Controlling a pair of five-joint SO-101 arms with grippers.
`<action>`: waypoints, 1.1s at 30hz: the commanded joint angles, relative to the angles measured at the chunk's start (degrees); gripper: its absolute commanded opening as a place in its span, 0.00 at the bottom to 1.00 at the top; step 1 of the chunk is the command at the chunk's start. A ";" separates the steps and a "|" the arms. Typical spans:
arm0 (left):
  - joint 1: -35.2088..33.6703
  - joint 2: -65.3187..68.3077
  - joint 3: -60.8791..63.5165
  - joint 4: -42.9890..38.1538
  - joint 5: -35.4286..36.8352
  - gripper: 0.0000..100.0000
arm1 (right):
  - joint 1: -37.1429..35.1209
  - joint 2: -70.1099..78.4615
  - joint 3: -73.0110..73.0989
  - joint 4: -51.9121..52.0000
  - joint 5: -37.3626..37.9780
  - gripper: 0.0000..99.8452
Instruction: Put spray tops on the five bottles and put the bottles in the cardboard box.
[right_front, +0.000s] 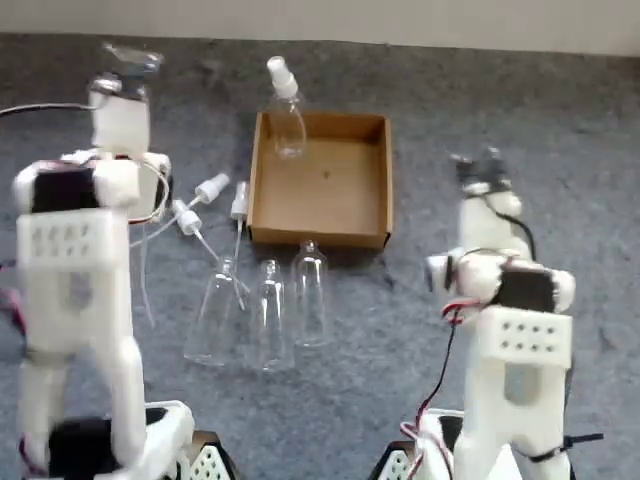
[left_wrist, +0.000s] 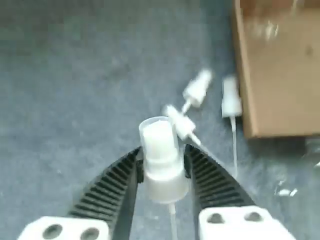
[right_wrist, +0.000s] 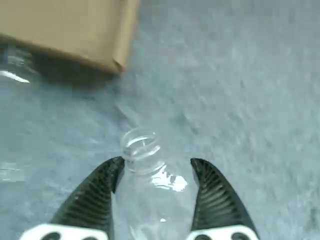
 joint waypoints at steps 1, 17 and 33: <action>4.26 -12.26 -2.59 -0.09 4.40 0.03 | -15.08 -4.62 -3.82 -1.80 -3.43 0.00; 9.36 -50.51 22.90 -22.07 24.44 0.03 | -44.70 -3.56 16.57 -28.00 -8.18 0.00; 9.80 -73.27 49.98 -31.47 25.93 0.03 | -46.11 -14.73 21.14 -28.09 -8.62 0.00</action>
